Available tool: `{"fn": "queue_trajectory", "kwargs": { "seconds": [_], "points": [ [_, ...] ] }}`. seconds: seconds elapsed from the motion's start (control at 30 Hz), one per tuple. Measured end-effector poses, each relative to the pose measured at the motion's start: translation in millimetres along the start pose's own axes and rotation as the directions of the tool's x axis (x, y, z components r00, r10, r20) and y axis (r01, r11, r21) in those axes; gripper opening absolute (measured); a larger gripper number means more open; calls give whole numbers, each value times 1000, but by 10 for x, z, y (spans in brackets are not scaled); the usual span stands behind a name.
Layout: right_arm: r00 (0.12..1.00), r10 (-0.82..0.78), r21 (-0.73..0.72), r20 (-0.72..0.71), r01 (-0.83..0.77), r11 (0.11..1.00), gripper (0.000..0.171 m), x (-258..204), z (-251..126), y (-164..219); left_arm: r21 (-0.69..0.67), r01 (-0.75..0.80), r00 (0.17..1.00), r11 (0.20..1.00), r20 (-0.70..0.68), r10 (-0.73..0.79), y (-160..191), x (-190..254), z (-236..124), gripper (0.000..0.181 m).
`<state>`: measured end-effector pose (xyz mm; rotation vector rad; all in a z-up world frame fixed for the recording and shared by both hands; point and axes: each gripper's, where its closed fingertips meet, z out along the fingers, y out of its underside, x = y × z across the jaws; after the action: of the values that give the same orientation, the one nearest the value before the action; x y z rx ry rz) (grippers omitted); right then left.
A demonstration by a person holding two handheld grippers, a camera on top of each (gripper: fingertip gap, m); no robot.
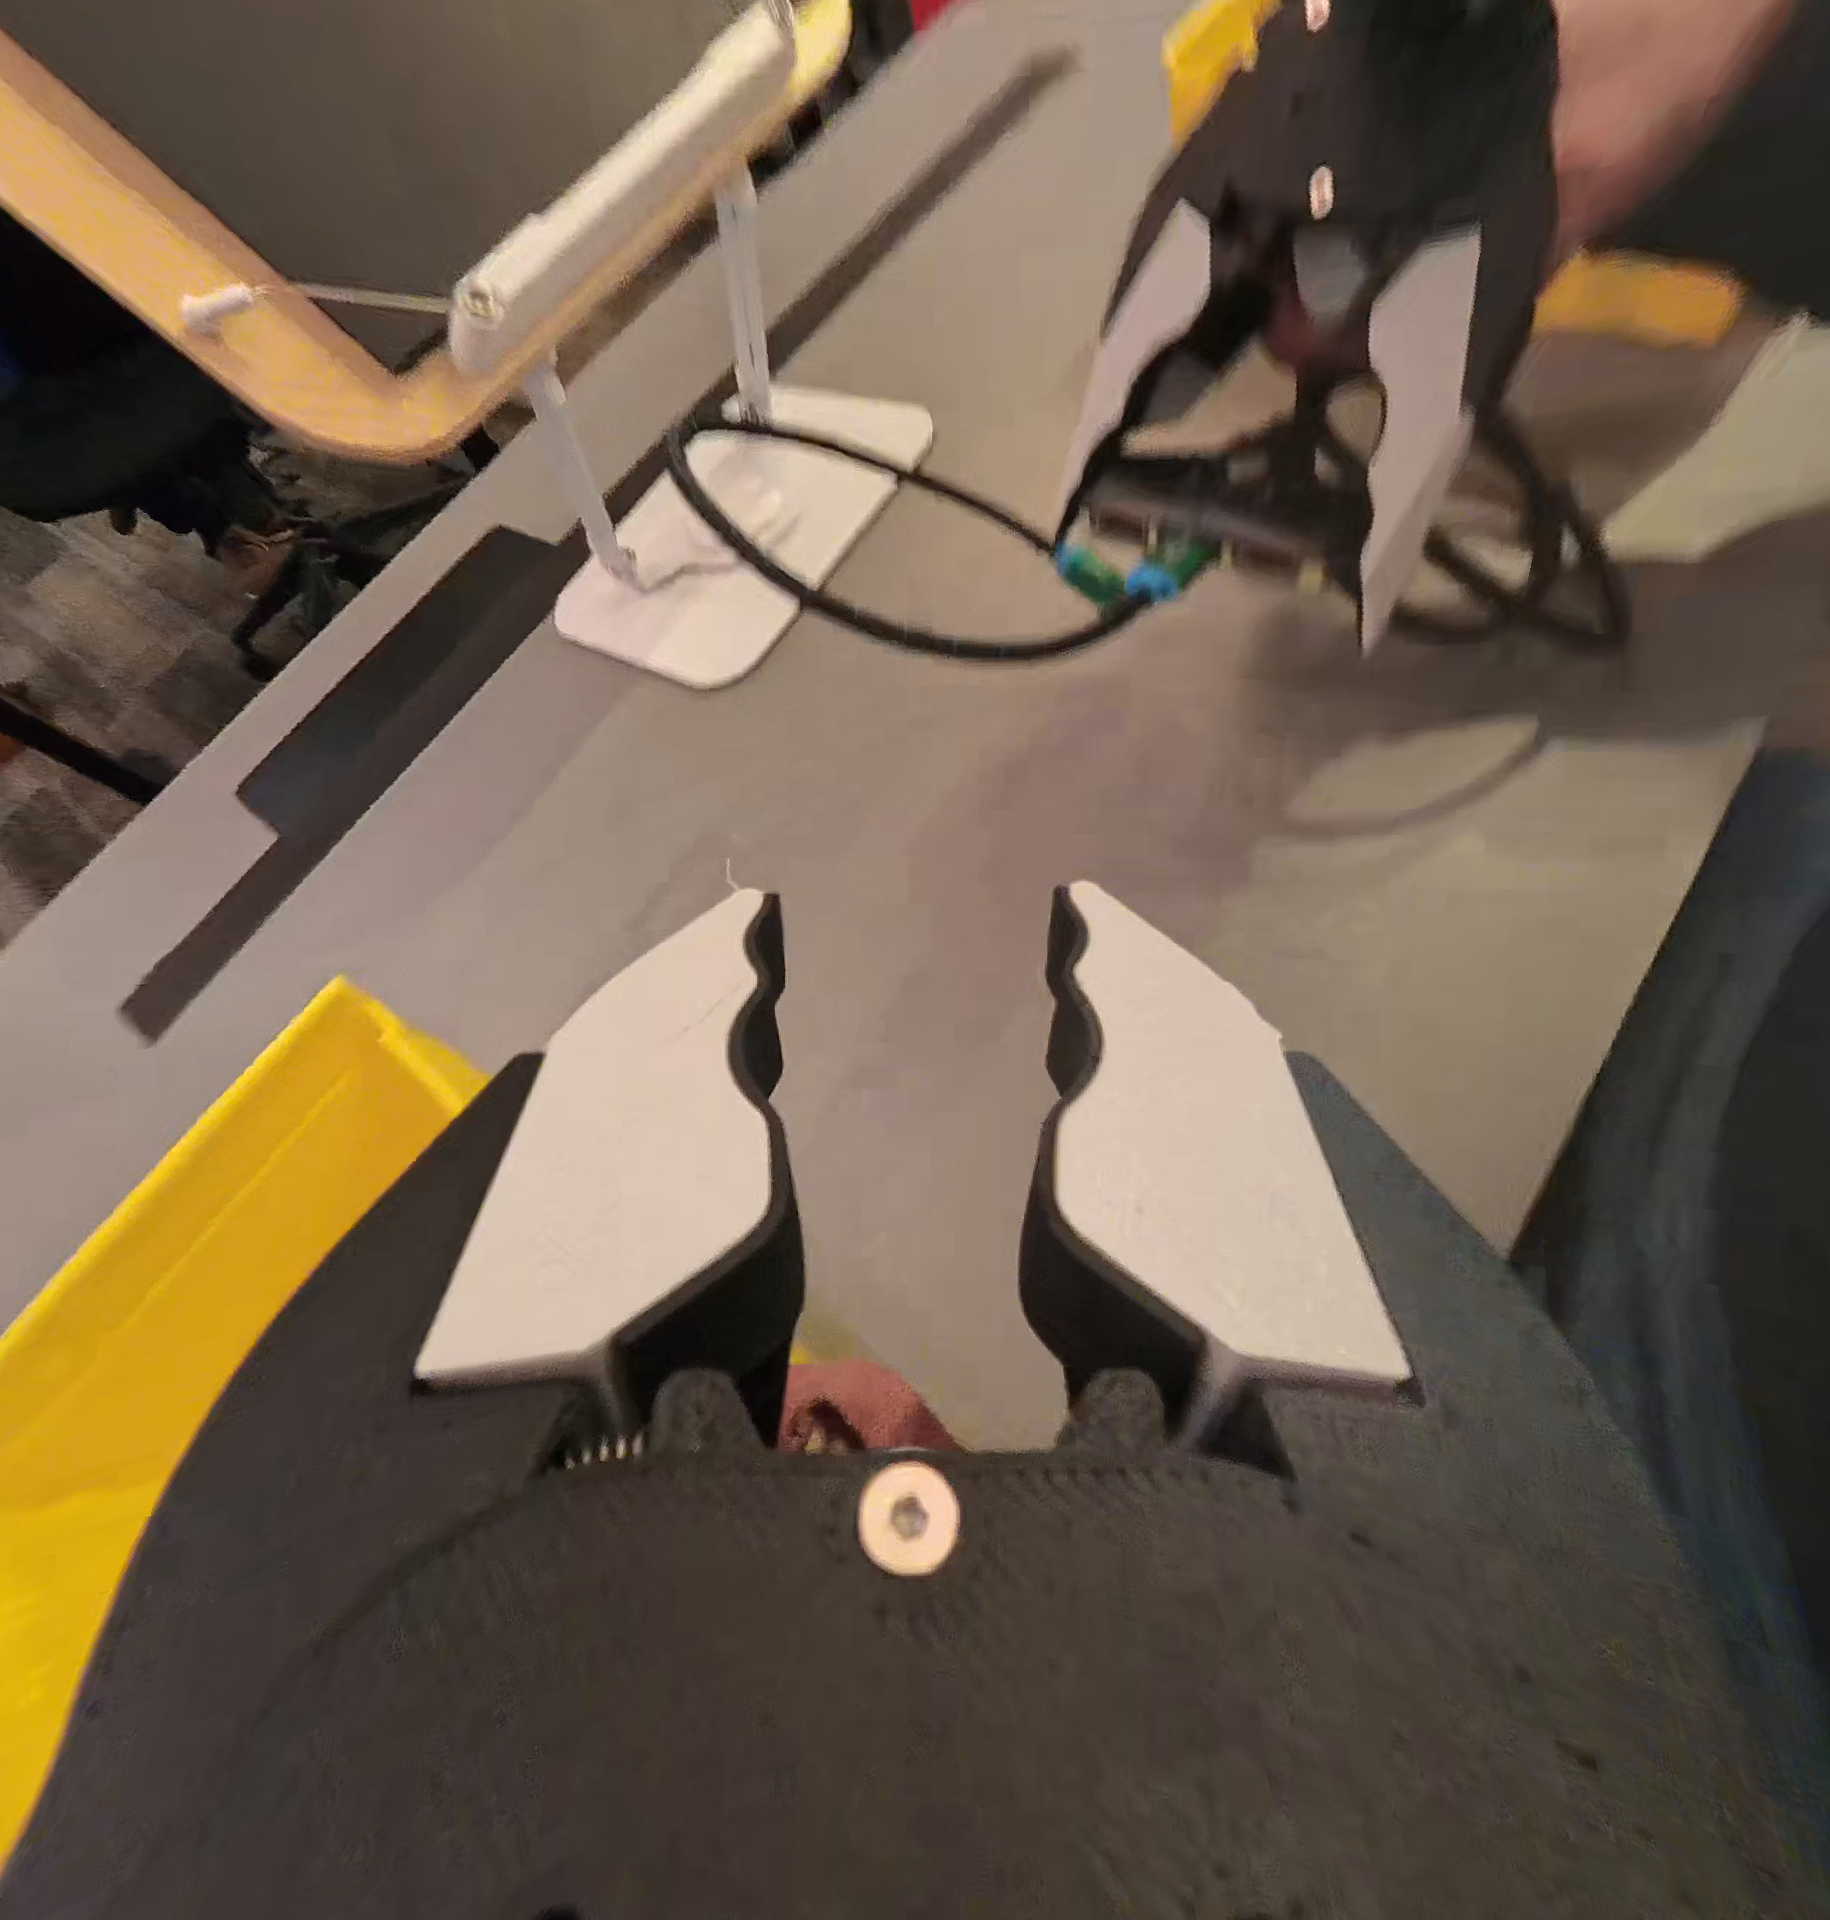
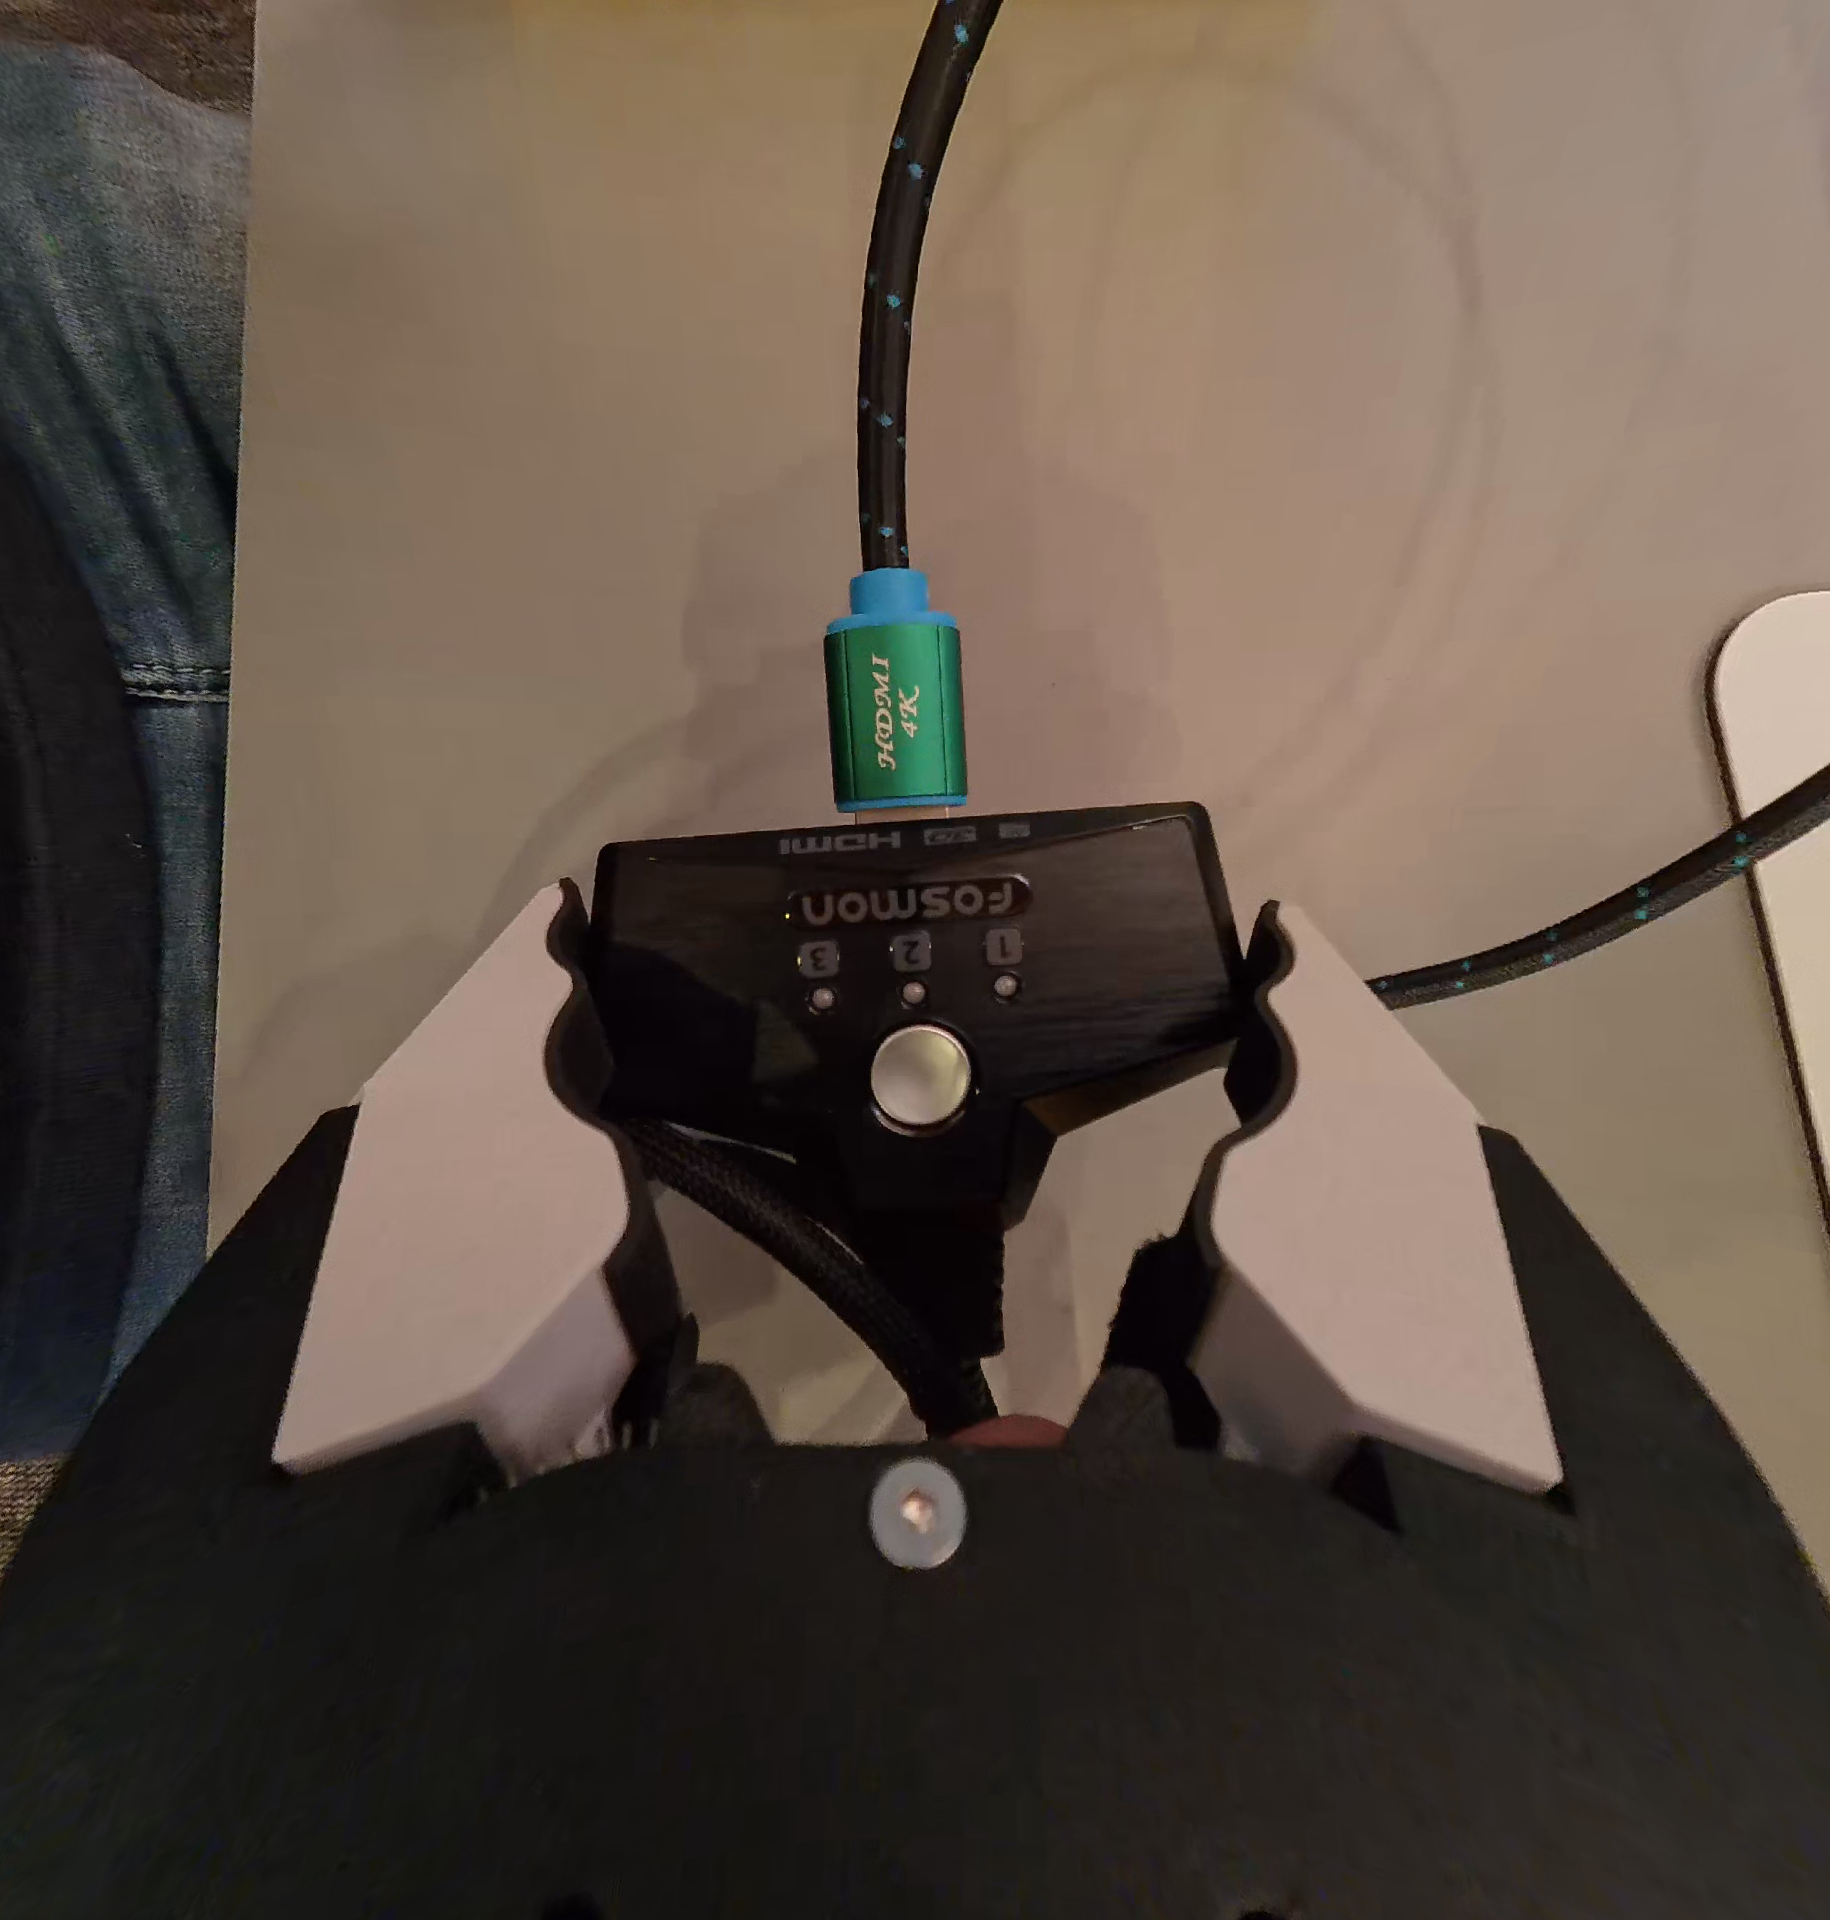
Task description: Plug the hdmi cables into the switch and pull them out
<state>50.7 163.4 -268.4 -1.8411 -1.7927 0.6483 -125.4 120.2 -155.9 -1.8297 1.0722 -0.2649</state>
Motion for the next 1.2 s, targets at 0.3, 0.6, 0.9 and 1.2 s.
{"fn": "queue_trajectory", "kwargs": {
  "seconds": [0.3, 0.6, 0.9, 1.2],
  "points": [
    [1000, 2, -25, 13, -2, 1000, 122, -33, 62, 62, -477, -156, 984, 865, 0, 178, 1402, -122, -757, 53],
    [1000, -21, -63, 17, 22, 998, 122, -83, 111, 46, -627, -113, 960, 770, 131, 247, 2059, -301, -902, 10],
    [1000, -15, -62, 10, 16, 998, 122, -93, 71, 54, -578, -101, 973, 810, 113, 202, 2022, -248, -951, 9],
    [1000, -20, -59, 18, 21, 998, 122, -120, 93, 57, -652, -107, 961, 751, 125, 246, 2258, -372, -1100, 9]
  ]
}}
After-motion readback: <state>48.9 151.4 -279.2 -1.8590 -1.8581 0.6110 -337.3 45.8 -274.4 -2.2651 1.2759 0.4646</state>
